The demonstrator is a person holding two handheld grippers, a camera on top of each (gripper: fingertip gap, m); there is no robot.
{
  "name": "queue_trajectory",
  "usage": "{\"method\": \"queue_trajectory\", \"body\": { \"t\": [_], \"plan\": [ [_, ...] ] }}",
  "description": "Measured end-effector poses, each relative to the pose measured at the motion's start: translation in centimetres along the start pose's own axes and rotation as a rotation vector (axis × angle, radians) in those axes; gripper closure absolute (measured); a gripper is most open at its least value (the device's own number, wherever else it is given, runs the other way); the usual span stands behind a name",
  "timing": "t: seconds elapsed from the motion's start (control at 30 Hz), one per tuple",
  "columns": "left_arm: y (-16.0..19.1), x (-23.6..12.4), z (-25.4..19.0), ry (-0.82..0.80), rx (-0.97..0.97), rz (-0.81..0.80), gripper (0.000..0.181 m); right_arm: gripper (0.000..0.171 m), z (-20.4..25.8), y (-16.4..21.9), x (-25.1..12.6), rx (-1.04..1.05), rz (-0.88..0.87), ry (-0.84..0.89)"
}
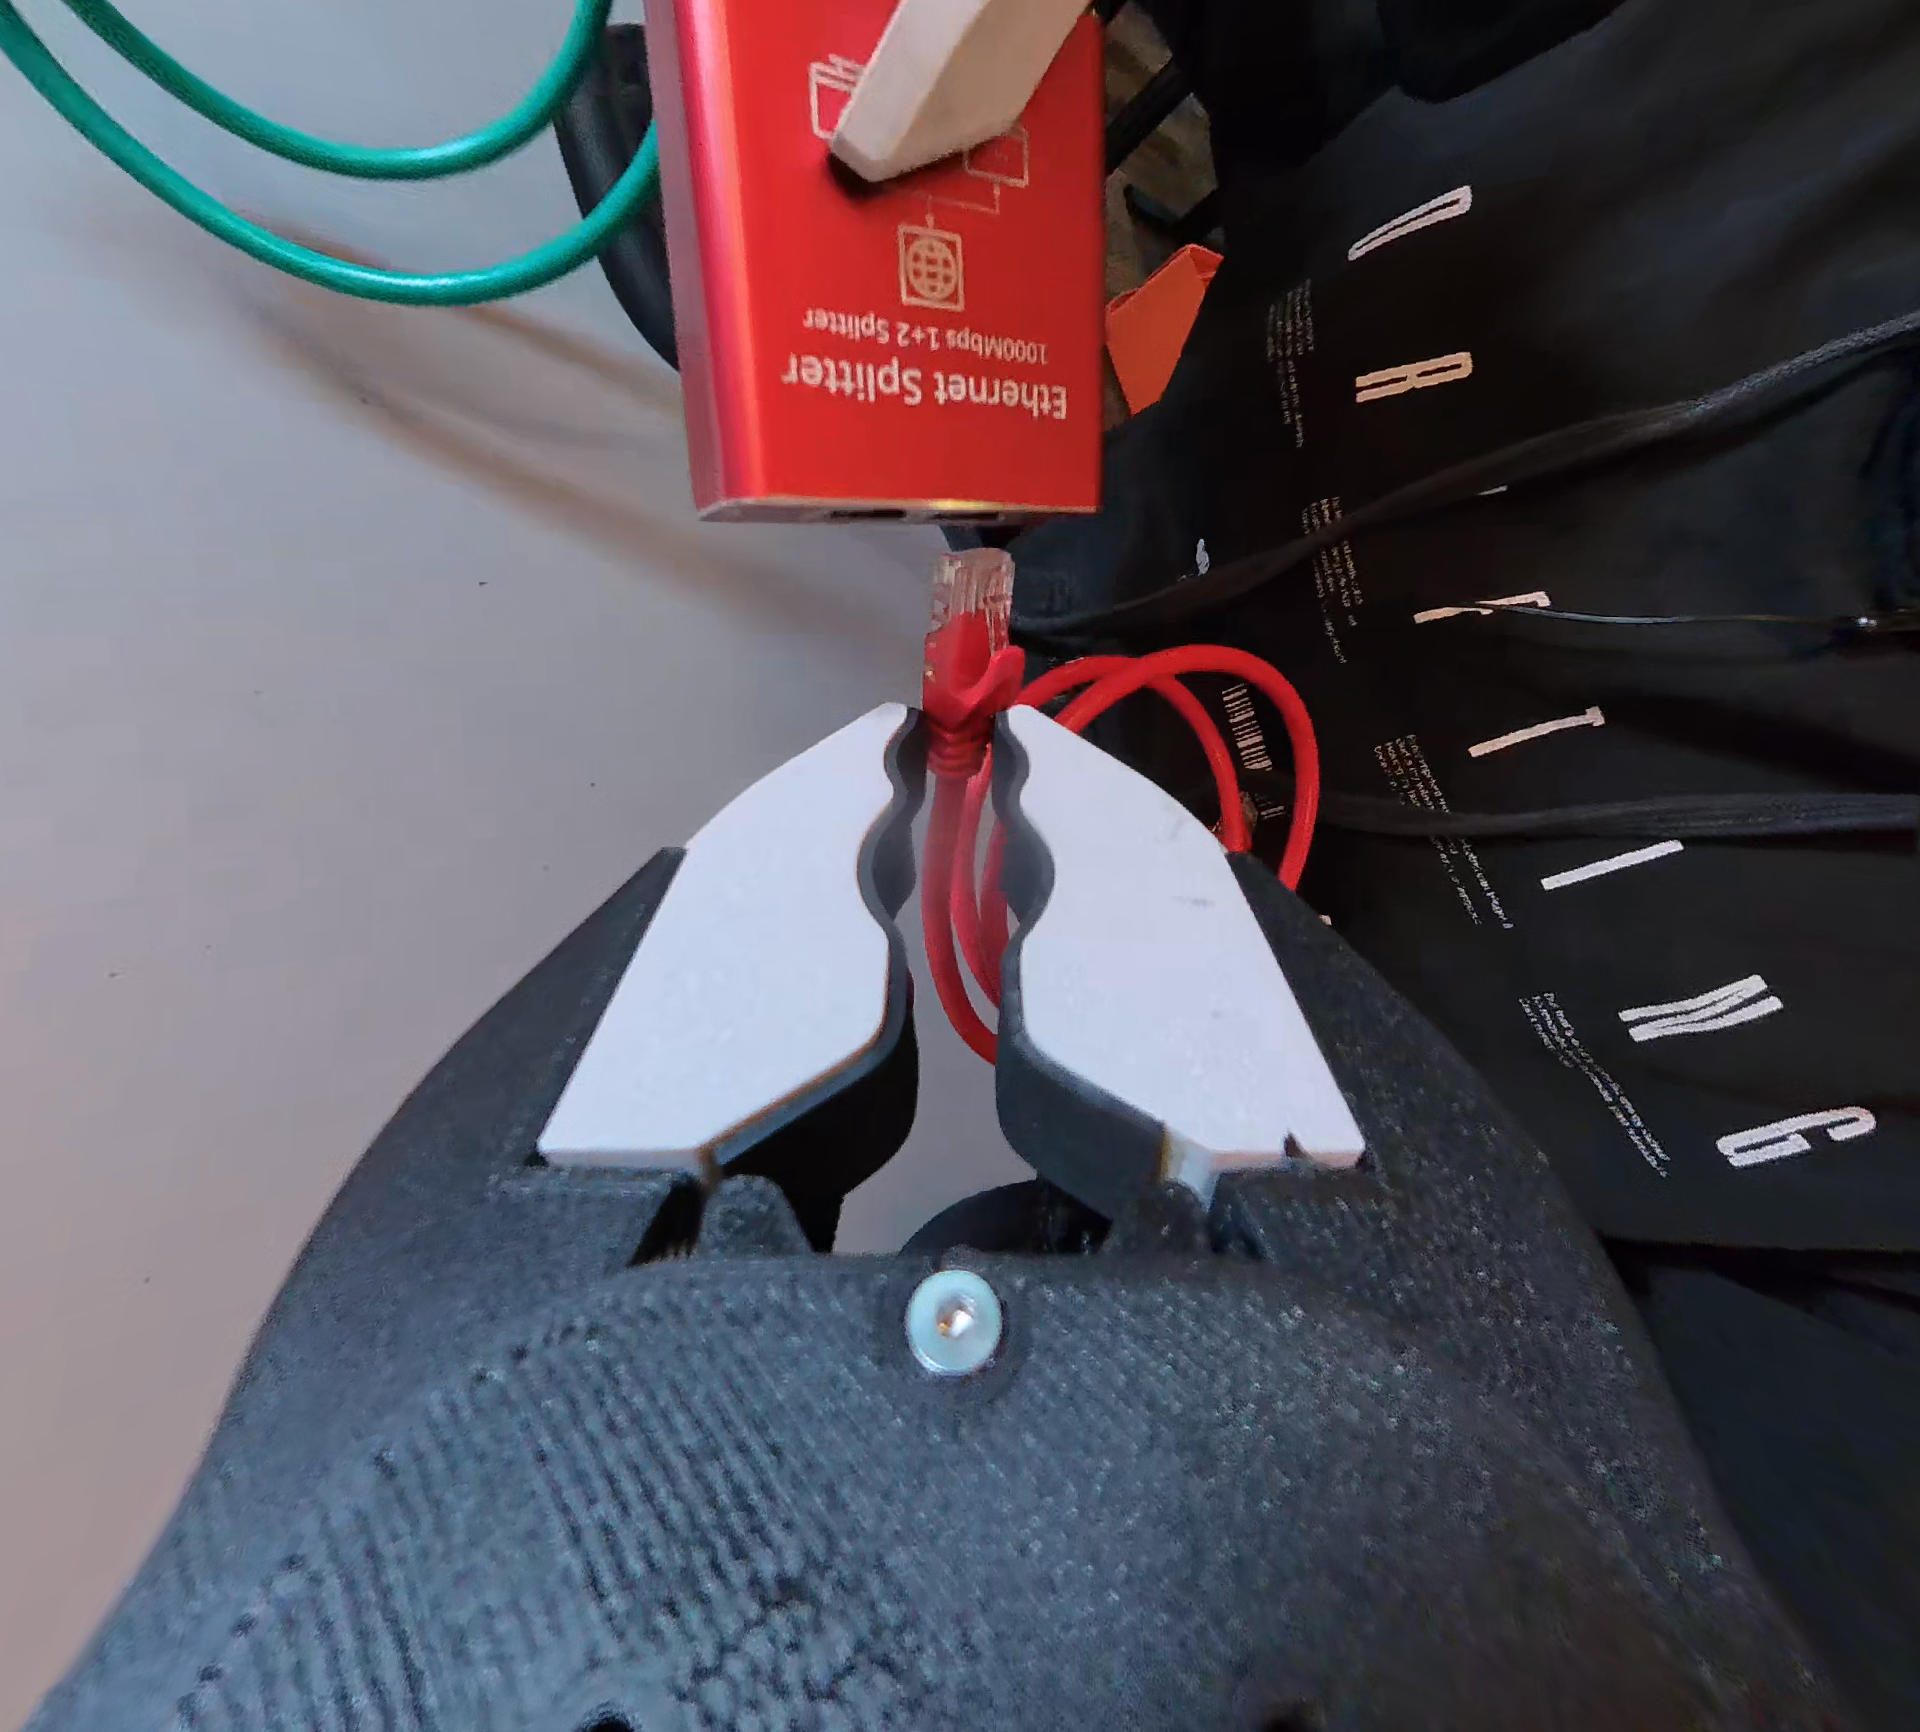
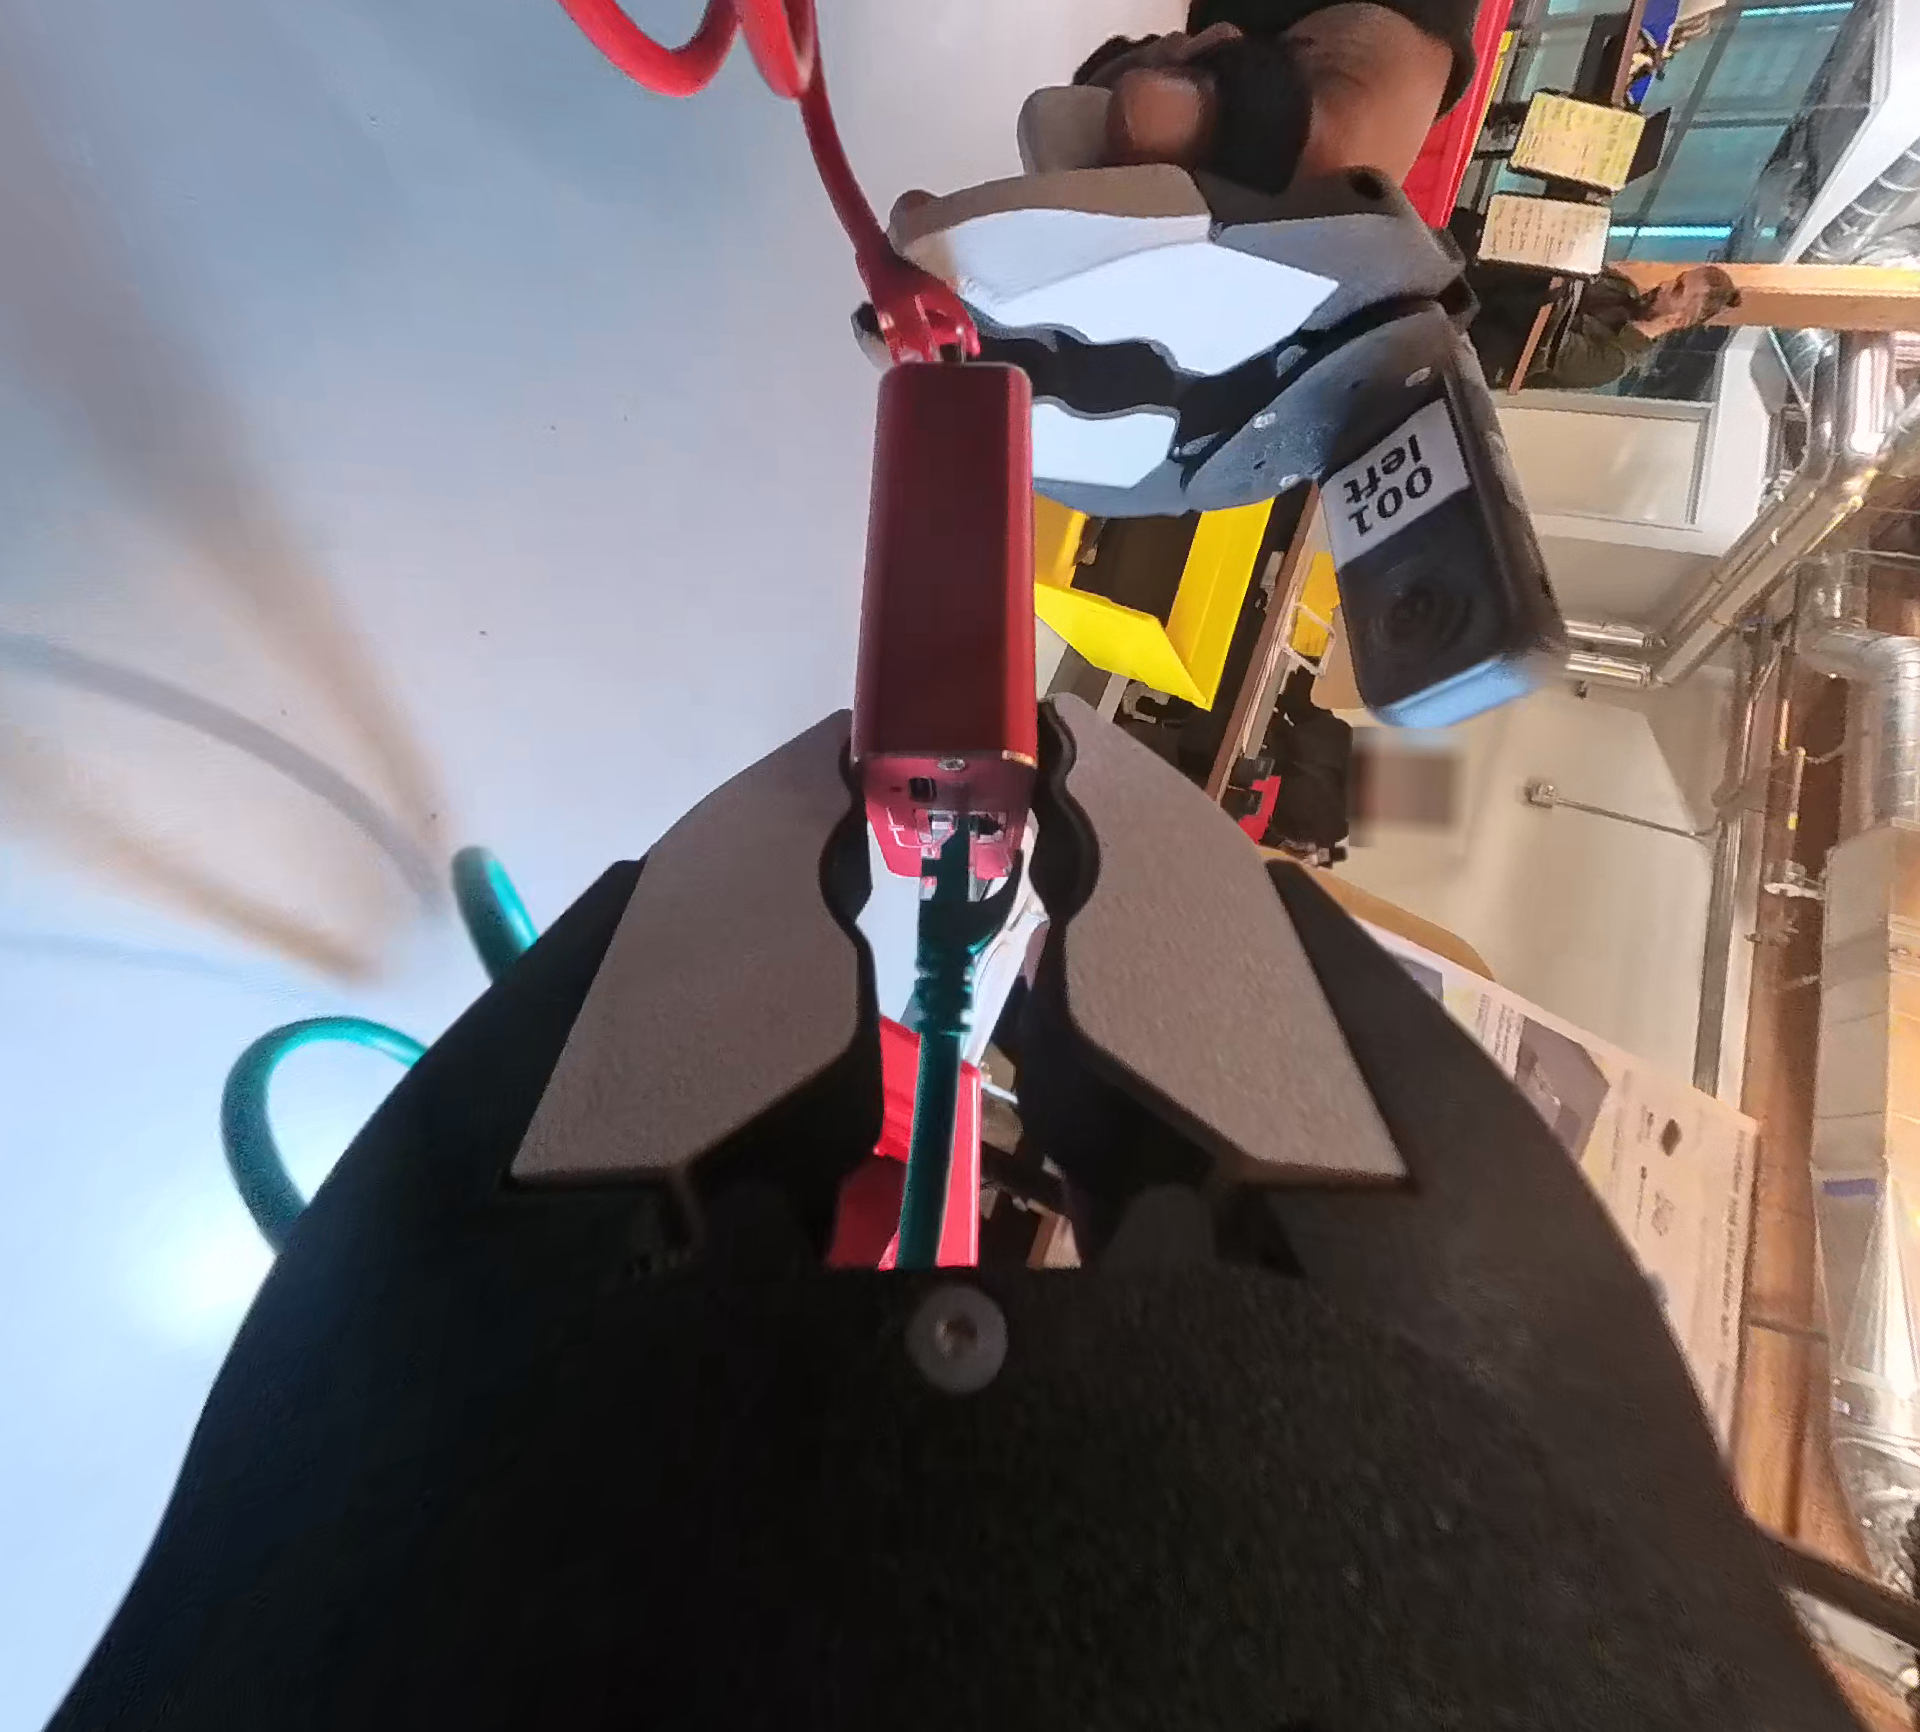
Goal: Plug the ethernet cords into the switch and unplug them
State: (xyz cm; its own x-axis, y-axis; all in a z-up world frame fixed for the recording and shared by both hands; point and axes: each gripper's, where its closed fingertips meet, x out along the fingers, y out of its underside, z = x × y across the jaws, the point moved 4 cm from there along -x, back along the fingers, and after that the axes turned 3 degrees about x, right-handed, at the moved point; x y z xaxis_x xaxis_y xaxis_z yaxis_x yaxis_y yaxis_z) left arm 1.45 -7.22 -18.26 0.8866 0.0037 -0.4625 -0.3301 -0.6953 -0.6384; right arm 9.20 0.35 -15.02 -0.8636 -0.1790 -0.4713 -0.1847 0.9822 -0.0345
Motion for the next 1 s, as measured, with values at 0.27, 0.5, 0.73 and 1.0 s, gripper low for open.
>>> {"method": "queue_trajectory", "body": {
  "t": [0.27, 0.5, 0.73, 1.0],
  "plan": [
    [0.1, 0.4, -0.4, 0.078, 0.006, 0.004, 0.170, 0.144, 0.4, -1.0, -0.2, -0.111, -0.004, -0.003],
    [0.7, 1.3, -0.1, 0.091, -0.038, 0.055, 0.170, 0.144, 1.3, -2.0, 0.2, -0.166, -0.016, -0.001],
    [0.8, 2.1, -0.1, 0.047, 0.006, 0.077, 0.170, 0.144, 2.1, -2.2, 0.7, -0.230, -0.003, -0.037],
    [1.8, 3.2, 0.3, 0.016, 0.028, 0.042, 0.170, 0.144, 3.3, -2.6, 1.2, -0.265, 0.034, -0.063]
  ]
}}
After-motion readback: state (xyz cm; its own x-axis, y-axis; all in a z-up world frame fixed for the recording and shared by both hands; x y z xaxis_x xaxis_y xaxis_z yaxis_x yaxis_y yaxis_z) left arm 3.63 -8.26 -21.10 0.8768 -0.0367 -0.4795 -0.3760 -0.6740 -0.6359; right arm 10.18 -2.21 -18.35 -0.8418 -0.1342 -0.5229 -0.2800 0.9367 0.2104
